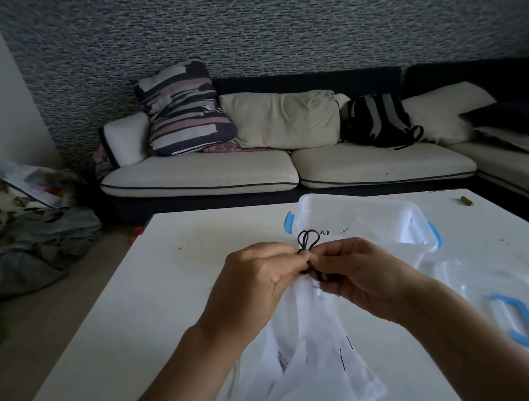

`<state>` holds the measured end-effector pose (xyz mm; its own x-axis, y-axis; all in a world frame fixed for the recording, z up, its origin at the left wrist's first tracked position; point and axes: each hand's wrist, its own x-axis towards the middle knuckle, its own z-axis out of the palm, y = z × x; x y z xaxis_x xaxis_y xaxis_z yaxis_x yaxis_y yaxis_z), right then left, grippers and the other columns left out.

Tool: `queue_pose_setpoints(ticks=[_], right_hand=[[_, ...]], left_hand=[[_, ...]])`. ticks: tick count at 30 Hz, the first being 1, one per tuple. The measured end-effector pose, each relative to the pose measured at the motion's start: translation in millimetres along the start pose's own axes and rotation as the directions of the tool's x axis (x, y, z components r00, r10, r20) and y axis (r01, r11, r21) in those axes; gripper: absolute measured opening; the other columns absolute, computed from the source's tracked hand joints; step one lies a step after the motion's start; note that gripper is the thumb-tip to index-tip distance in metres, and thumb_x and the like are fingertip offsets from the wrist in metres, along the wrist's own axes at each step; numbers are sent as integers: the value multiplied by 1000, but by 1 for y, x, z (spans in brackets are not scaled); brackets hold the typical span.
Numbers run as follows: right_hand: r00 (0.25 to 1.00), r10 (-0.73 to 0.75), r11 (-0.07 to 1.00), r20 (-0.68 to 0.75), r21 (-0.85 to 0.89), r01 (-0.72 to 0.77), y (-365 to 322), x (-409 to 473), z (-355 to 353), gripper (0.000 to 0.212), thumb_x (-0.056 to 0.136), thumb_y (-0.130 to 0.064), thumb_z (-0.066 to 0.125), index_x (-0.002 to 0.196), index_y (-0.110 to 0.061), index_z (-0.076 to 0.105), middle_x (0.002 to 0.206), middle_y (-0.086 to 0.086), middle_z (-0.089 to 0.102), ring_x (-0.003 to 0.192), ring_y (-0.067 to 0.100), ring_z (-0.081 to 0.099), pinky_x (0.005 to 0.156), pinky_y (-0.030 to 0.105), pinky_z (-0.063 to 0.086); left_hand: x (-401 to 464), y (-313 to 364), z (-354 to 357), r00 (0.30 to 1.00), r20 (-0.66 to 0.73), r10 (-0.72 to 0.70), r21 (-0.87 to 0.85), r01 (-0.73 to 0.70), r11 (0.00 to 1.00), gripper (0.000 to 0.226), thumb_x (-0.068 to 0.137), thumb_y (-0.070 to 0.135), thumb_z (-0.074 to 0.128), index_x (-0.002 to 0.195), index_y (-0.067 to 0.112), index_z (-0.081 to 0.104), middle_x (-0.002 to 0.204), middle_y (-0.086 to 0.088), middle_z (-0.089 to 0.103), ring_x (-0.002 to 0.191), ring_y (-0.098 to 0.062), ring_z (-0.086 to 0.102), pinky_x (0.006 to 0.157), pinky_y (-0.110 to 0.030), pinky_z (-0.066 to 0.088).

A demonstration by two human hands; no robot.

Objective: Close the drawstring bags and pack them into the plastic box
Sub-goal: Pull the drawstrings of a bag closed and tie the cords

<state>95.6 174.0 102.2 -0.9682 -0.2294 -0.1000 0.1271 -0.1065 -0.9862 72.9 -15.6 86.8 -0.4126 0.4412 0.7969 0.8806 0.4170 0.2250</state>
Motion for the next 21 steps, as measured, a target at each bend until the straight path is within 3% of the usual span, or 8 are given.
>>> queue_pose_setpoints(ticks=[2, 4, 7, 11, 14, 18, 20, 21], right_hand=[[1000, -29, 998, -8, 59, 30, -3, 1, 1, 16, 91, -3, 58, 86, 1, 73, 71, 7, 62, 65, 11, 54, 60, 18, 47], [998, -59, 993, -20, 101, 60, -6, 2, 1, 13, 87, -5, 60, 81, 0, 70, 67, 6, 59, 61, 10, 51, 56, 17, 45], [997, -75, 996, -3, 45, 75, -9, 2, 0, 18, 91, -4, 61, 76, -4, 71, 70, 7, 61, 62, 10, 54, 57, 18, 47], [996, -88, 994, -14, -66, 87, -9, 2, 0, 19, 94, -4, 60, 79, -4, 72, 73, 7, 62, 63, 10, 56, 57, 17, 46], [995, -89, 988, -44, -132, 83, -5, 2, 1, 19, 95, -4, 62, 82, -2, 76, 76, 9, 68, 72, 17, 58, 71, 23, 48], [991, -81, 973, -103, -225, 56, -1, 3, 2, 17, 94, -7, 65, 84, -3, 79, 80, 16, 66, 77, 27, 46, 77, 39, 38], [988, -65, 970, -136, -240, 31, -1, 4, 0, 17, 93, -9, 66, 83, -6, 79, 82, 19, 64, 79, 27, 46, 78, 39, 39], [987, -60, 969, -147, -245, 22, 0, 5, 0, 17, 93, -9, 67, 82, -7, 80, 82, 19, 64, 79, 27, 46, 79, 39, 40]], left_hand=[[1, 6, 1, 991, -98, -87, -42, 83, 996, 13, 93, 14, 70, 103, 11, 78, 90, 5, 75, 82, -6, 71, 72, -24, 57], [3, 13, 2, 907, -170, -385, -277, 331, 902, 7, 93, 12, 69, 96, 10, 75, 87, 8, 76, 82, -3, 72, 73, -18, 56], [10, 25, 7, 663, -23, -748, -625, 574, 528, 12, 97, 12, 61, 94, 4, 69, 80, 2, 77, 77, -8, 74, 70, -17, 54], [14, 23, 16, 446, 116, -888, -719, 654, 235, 14, 97, 11, 62, 90, 3, 70, 73, -3, 76, 74, -14, 75, 70, -22, 57], [9, 12, 23, 426, 124, -896, -563, 774, 290, 5, 92, 16, 68, 93, 12, 70, 79, -1, 77, 81, -13, 74, 71, -18, 52], [7, 16, 31, 349, 57, -935, -478, 832, 282, 36, 87, 22, 75, 116, 17, 53, 94, 2, 68, 82, -10, 66, 64, -16, 45], [6, 22, 26, 431, -99, -897, -394, 811, 433, 39, 85, 22, 76, 115, 21, 51, 97, 8, 57, 86, -8, 60, 61, -12, 43], [5, 24, 22, 540, -217, -813, -331, 743, 582, 36, 83, 20, 77, 111, 22, 53, 97, 7, 55, 89, -10, 58, 64, -12, 44]])
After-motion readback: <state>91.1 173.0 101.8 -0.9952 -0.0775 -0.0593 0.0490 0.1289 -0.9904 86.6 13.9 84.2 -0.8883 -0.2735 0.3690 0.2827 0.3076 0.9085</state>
